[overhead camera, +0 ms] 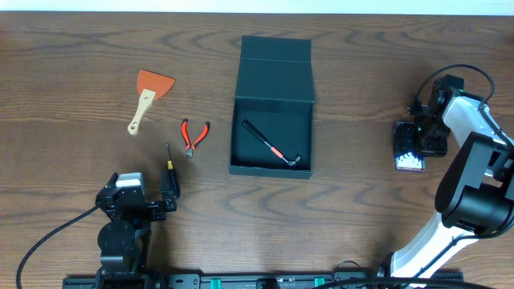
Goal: Pack container
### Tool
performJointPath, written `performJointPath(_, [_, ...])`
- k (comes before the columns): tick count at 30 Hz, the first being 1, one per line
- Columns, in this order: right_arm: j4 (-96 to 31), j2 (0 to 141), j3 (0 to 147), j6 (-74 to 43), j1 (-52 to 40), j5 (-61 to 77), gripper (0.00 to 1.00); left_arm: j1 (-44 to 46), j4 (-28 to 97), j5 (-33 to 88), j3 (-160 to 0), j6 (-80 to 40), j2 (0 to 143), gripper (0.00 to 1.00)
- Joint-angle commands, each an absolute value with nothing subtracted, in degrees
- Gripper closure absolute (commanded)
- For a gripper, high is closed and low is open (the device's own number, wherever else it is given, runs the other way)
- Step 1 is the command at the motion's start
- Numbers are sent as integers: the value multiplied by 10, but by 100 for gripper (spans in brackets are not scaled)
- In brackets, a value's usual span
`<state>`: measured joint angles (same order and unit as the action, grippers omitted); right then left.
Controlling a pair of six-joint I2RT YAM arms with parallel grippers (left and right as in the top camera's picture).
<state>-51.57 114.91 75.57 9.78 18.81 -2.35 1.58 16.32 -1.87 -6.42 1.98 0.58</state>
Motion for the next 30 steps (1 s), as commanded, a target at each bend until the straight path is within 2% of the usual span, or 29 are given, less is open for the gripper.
performJointPath(1, [-516, 1155, 760, 88, 173, -11, 30, 14, 175, -19, -58, 28, 2, 2])
performJointPath(11, [-533, 1153, 782, 86, 164, -11, 30, 14, 175, -19, -58, 28, 2, 2])
performJointPath(30, [-634, 1150, 926, 86, 138, -10, 32, 14, 175, -19, -58, 28, 2, 1])
